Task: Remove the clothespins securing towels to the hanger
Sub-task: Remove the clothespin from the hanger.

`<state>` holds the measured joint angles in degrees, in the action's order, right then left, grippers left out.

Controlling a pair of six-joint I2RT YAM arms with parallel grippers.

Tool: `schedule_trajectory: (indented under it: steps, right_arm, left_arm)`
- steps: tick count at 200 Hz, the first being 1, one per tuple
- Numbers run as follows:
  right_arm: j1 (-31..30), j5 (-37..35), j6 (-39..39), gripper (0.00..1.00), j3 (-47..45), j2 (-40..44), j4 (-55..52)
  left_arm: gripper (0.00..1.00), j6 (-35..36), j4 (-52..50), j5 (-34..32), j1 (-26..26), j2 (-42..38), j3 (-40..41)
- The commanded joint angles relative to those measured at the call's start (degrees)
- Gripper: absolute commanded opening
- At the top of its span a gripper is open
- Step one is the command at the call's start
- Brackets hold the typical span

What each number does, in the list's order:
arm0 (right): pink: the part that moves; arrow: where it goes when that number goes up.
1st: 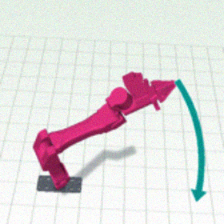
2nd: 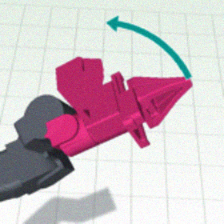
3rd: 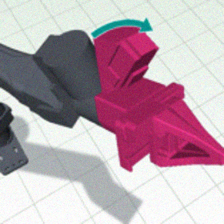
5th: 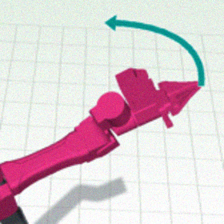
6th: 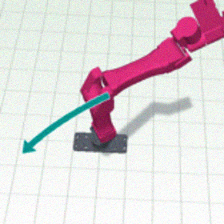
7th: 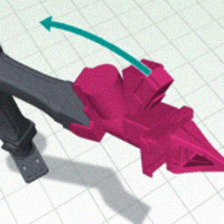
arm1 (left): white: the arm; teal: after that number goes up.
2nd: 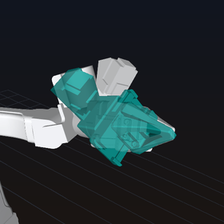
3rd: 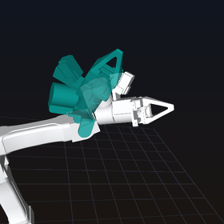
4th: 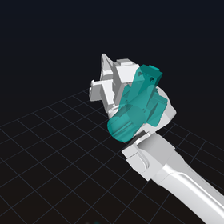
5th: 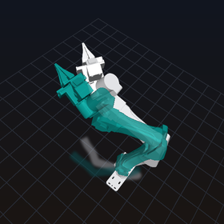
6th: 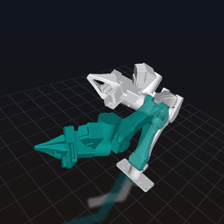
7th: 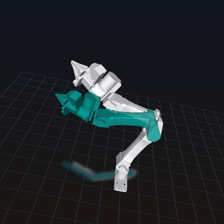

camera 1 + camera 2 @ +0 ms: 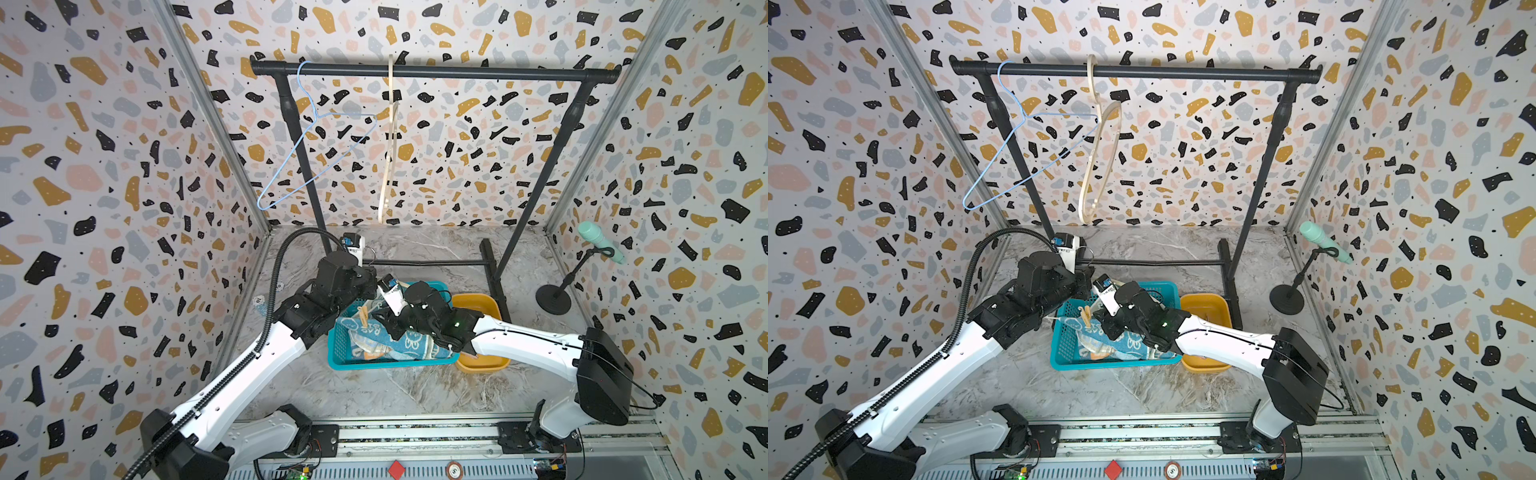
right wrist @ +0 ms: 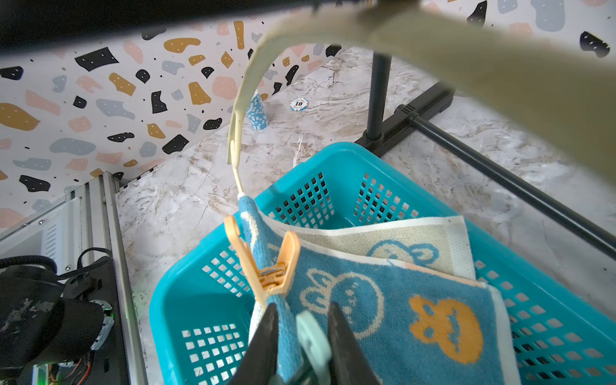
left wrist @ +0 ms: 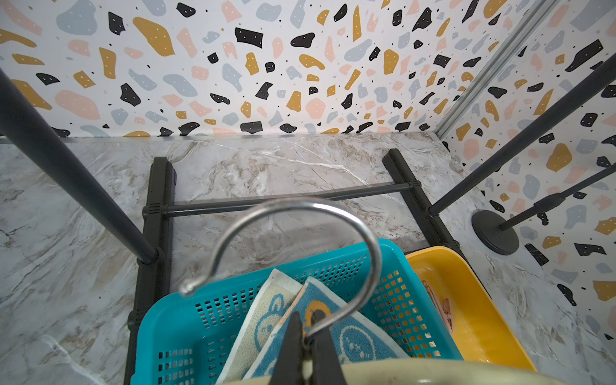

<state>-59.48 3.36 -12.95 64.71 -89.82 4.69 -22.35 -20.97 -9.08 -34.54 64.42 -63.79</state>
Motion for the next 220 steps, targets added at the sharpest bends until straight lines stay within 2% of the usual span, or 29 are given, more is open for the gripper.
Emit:
schedule_trajectory:
  steps: [1,220]
  right_arm:
    - [0.07,-0.45,0.29,0.0,2.78,1.63,1.12]
    - [-0.2,-0.63,-0.49,0.0,-0.4,8.72,2.51]
  left_arm:
    - [0.0,-0.76,2.91,-0.32,-0.26,-0.18,-1.78]
    - [0.0,-0.78,3.19,-4.24,-0.26,-0.15,-0.98]
